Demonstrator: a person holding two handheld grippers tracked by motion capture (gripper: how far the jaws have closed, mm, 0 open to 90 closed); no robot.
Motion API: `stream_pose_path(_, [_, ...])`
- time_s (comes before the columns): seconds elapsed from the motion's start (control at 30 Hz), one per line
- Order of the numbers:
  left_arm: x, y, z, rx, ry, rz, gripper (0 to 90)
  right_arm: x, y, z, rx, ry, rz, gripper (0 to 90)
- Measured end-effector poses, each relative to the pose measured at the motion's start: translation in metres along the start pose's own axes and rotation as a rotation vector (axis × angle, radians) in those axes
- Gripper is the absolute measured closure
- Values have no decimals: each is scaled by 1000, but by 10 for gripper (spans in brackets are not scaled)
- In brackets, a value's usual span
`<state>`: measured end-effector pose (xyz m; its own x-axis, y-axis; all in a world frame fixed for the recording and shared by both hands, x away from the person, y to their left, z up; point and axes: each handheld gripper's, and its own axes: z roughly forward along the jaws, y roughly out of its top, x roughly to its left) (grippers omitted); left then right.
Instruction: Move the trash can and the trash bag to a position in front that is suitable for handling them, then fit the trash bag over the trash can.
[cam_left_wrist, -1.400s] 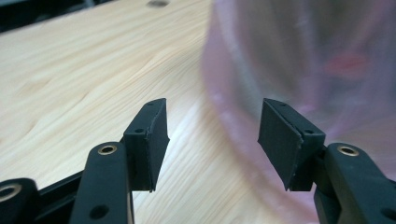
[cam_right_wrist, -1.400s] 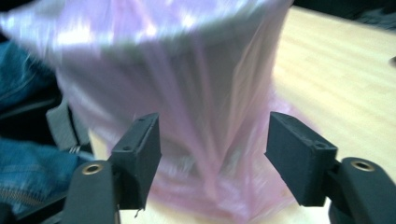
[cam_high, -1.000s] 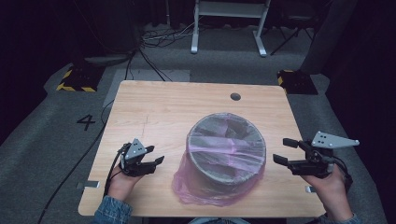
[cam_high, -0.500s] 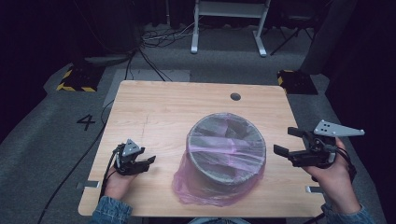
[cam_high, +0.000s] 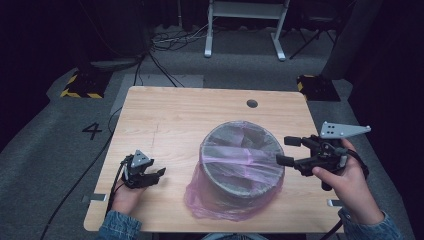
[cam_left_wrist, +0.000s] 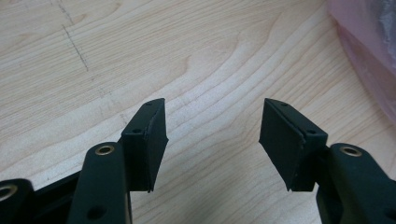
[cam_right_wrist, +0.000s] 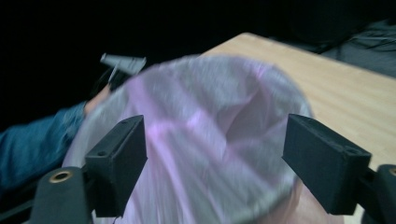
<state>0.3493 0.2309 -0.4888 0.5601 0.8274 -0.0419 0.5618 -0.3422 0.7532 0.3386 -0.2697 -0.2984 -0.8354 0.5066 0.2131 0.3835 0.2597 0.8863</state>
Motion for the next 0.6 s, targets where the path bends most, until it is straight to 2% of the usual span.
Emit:
stream_pose_path(0.1, [1, -1, 1, 15, 12, 1, 412, 5, 13, 5, -19, -40, 16, 233])
stream_pose_path(0.23, [1, -3, 3, 29, 24, 1, 412, 9, 28, 17, -21, -48, 32, 237])
stream_pose_path(0.33, [2, -3, 3, 38, 26, 2, 412, 14, 36, 30, 11, -41, -16, 267])
stream_pose_path(0.43, [2, -4, 5, 46, 32, 5, 412, 18, 44, 44, 16, -37, -33, 267])
stream_pose_path(0.6, [3, -5, 7, 60, 44, 14, 412, 19, 53, 68, 19, -69, -34, 245])
